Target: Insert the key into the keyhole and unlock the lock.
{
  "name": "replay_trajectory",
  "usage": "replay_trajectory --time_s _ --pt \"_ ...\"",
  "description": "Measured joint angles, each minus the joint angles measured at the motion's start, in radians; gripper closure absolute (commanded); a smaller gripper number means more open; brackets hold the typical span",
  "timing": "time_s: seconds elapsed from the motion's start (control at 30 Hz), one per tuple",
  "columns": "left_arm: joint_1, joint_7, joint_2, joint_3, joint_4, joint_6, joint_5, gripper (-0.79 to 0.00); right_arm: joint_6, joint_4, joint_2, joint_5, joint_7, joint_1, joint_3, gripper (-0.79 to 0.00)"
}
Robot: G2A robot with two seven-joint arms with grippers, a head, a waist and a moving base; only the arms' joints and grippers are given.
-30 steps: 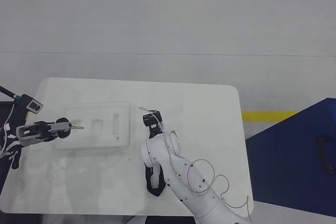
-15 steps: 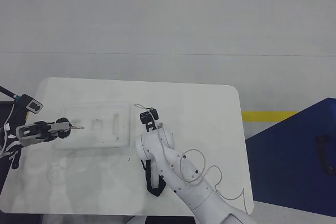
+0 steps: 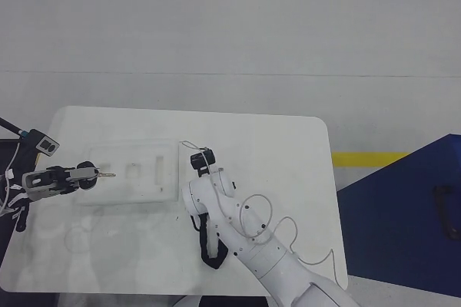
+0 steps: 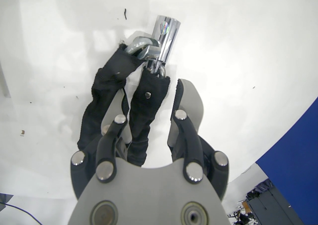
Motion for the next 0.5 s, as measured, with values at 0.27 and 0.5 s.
replay_trajectory --time_s 0.27,0.5 --pt "0.000 0.000 0.000 0.000 0.000 0.000 0.000 0.000 0.020 0.038 -0.004 0.017 -0.020 0.014 0.003 0.000" --pt "0.000 0.000 0.000 0.000 0.000 0.000 0.000 0.000 0.007 -0.054 0.010 0.129 -0.078 -0.021 0.065 0.000"
